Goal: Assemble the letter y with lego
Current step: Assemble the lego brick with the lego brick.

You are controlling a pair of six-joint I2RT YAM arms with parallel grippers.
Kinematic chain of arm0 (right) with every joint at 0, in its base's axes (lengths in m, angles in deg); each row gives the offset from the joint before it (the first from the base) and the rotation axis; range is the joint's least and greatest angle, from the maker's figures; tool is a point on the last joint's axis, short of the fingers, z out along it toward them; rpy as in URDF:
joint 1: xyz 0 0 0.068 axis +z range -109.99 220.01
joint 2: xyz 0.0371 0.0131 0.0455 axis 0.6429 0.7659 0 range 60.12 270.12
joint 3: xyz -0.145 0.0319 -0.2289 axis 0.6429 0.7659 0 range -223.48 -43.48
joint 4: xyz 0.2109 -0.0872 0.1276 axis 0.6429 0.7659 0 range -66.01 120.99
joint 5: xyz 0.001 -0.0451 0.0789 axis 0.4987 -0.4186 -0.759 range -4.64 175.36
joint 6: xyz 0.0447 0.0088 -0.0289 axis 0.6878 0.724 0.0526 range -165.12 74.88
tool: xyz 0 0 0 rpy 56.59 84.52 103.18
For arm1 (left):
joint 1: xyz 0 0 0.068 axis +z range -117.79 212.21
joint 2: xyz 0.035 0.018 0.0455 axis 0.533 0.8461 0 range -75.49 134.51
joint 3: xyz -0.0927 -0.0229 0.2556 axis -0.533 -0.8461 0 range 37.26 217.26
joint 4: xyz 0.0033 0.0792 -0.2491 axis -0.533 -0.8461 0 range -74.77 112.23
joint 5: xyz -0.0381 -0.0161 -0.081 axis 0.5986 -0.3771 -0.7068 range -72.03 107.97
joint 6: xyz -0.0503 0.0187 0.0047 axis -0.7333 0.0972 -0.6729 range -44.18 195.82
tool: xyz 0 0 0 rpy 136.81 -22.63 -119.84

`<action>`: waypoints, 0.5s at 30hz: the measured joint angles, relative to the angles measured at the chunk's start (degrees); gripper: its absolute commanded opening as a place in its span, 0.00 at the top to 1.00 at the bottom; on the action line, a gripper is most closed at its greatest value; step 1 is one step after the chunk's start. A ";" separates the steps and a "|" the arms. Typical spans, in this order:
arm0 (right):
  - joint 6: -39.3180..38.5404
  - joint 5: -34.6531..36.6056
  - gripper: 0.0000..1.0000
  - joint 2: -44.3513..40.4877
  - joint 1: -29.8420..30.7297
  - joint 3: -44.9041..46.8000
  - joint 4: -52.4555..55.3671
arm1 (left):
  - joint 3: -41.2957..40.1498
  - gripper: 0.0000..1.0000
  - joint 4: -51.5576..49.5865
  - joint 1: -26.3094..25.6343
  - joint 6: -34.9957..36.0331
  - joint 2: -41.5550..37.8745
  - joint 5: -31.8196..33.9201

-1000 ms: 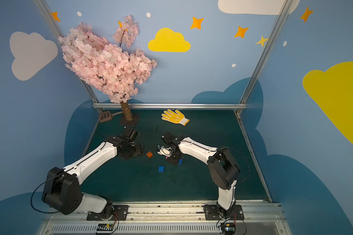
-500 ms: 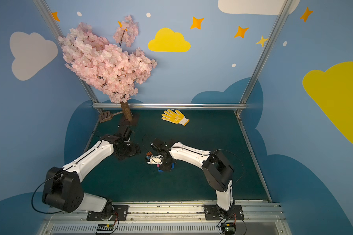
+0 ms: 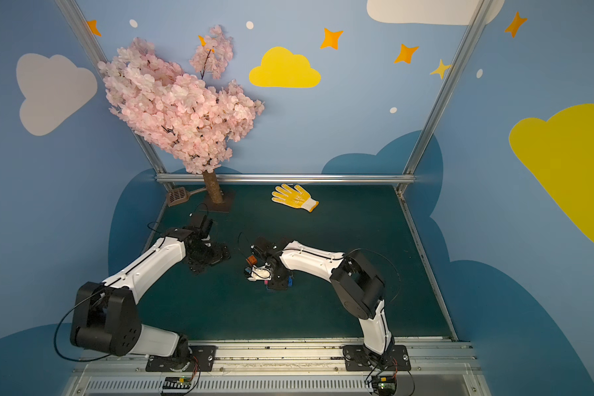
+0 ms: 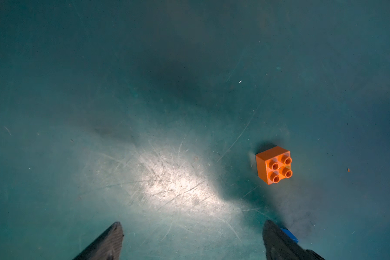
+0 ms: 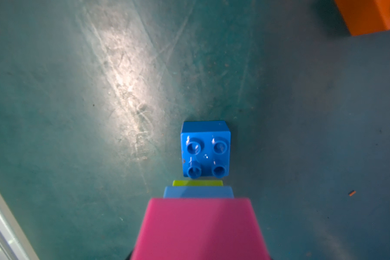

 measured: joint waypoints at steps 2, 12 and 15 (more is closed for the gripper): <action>-0.20 0.13 1.00 0.02 0.07 0.00 0.00 | 0.00 0.03 0.00 0.04 0.00 0.00 -0.15; -1.25 0.83 1.00 0.15 0.28 -0.24 0.00 | 0.00 0.03 0.00 0.13 0.02 0.50 -0.79; -1.44 1.16 1.00 0.61 0.33 -1.38 -0.13 | 0.00 0.03 0.00 0.26 0.02 0.50 -0.79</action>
